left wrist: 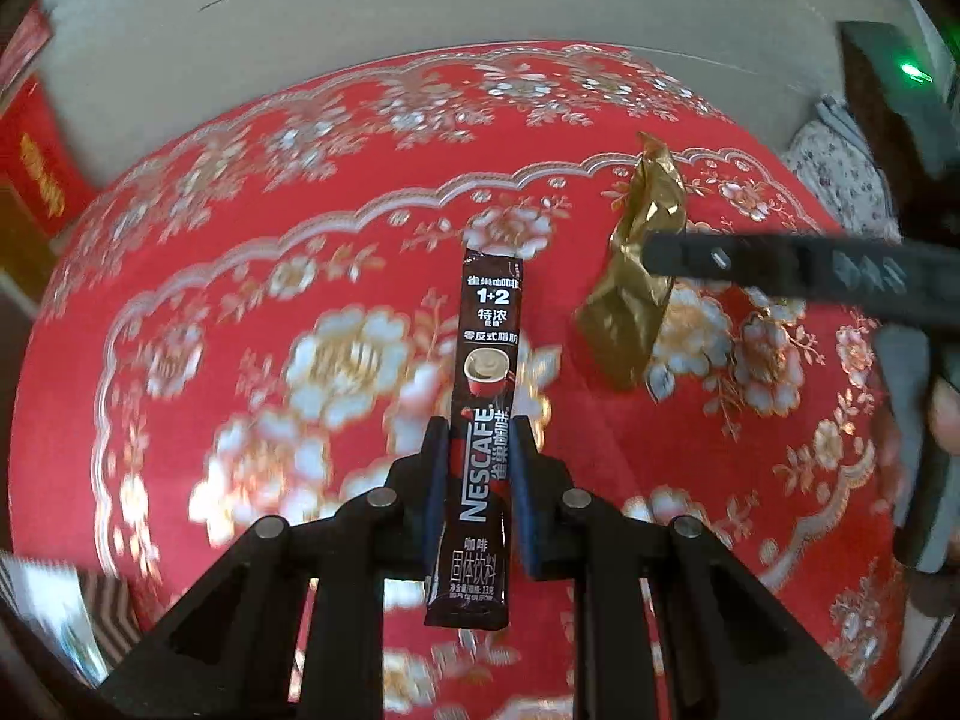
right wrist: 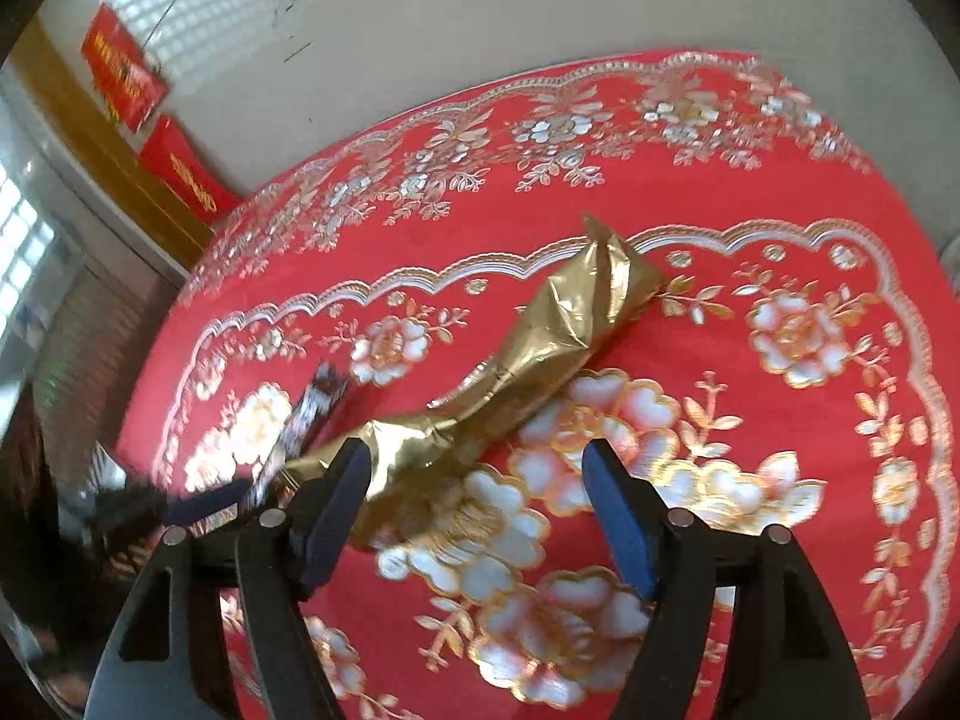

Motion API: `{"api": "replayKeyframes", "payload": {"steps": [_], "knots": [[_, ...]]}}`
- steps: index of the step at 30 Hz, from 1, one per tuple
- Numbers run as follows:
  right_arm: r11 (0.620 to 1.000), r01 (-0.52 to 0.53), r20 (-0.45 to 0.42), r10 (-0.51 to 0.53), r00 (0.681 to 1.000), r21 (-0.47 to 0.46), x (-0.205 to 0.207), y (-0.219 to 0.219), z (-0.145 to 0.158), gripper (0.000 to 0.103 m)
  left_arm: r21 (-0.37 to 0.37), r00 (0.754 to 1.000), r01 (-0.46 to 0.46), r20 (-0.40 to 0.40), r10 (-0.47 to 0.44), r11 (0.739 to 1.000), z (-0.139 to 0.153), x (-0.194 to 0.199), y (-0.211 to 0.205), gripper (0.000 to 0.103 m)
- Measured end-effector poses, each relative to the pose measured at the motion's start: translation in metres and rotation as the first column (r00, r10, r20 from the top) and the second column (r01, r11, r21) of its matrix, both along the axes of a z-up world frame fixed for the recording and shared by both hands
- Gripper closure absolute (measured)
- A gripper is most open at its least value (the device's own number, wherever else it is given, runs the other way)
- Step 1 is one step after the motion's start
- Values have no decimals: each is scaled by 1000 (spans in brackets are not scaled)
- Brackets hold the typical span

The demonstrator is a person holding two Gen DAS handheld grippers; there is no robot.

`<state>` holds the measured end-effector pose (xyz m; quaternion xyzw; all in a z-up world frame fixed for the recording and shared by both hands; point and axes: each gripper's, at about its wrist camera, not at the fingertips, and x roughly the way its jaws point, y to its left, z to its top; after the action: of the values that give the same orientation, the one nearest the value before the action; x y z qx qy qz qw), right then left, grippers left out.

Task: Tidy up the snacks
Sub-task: 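Grasp the Nescafe stick with the left tool while the right tool grasps the gold foil bar, then carry both items over the white tray and open both tools to release them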

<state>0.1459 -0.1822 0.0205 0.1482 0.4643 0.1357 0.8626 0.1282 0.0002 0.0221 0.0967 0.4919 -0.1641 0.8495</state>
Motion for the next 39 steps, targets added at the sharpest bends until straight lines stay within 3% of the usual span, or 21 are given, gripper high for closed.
{"api": "replayKeyframes", "payload": {"steps": [7, 14, 18, 21, 28, 39], "knots": [[999, -4, -9, 3, 1000, -47, 20, 19, -2, 30, -33, 997, -77, 10, 77, 997, 8, -18, 18, 81], [986, -62, 6, 64, 998, -155, 37, 45, -2, 33, -42, 991, -133, 13, 133, 990, 6, -30, 36, 81], [964, -136, 22, 145, 989, -228, 38, 68, -2, 75, -57, 988, -154, 8, 154, 987, 6, -36, 42, 81], [949, -205, 26, 217, 976, -240, 32, 82, -3, 86, -58, 986, -165, 9, 166, 985, 7, -41, 44, 81], [937, -271, 74, 293, 953, -219, -13, 81, -1, 87, -83, 981, -192, 17, 194, 978, 6, -61, 49, 81], [929, -230, 137, 278, 951, -290, -77, 80, 18, 86, -76, 973, -214, 74, 219, 974, 6, -90, 39, 81]]}}
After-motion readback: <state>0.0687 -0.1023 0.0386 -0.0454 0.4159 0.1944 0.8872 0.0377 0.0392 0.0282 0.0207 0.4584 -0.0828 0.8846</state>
